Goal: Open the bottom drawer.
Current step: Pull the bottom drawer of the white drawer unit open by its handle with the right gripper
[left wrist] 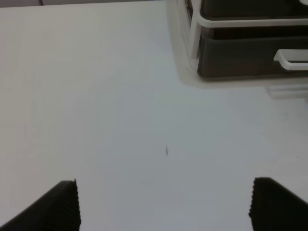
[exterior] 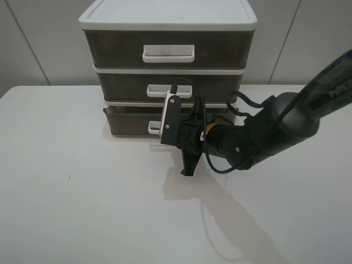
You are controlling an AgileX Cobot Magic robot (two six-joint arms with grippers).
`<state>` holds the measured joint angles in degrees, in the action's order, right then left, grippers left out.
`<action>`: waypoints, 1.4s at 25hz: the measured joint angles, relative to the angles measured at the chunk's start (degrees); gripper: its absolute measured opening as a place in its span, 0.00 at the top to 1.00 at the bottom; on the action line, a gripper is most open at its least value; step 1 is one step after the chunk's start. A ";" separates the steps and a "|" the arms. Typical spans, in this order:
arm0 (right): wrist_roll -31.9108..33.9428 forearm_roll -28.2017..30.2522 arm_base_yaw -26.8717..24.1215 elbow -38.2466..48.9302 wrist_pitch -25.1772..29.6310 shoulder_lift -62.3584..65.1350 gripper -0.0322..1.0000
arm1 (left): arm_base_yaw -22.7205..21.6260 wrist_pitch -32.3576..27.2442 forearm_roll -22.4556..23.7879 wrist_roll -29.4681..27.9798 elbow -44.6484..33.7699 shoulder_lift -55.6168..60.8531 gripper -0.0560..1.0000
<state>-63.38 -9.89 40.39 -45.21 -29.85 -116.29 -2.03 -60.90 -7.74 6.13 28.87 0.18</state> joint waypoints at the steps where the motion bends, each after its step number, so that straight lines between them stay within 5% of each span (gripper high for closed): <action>1: 0.00 -0.05 0.00 0.30 0.12 0.31 0.94 | 0.00 0.00 0.00 0.00 0.00 0.00 0.27; 35: 0.00 -2.38 3.04 1.55 7.12 3.37 0.95 | 0.00 0.00 0.00 0.00 0.00 0.00 0.27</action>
<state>-63.38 -12.27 43.43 -43.66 -22.73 -112.91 -2.03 -60.90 -7.74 6.13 28.87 0.18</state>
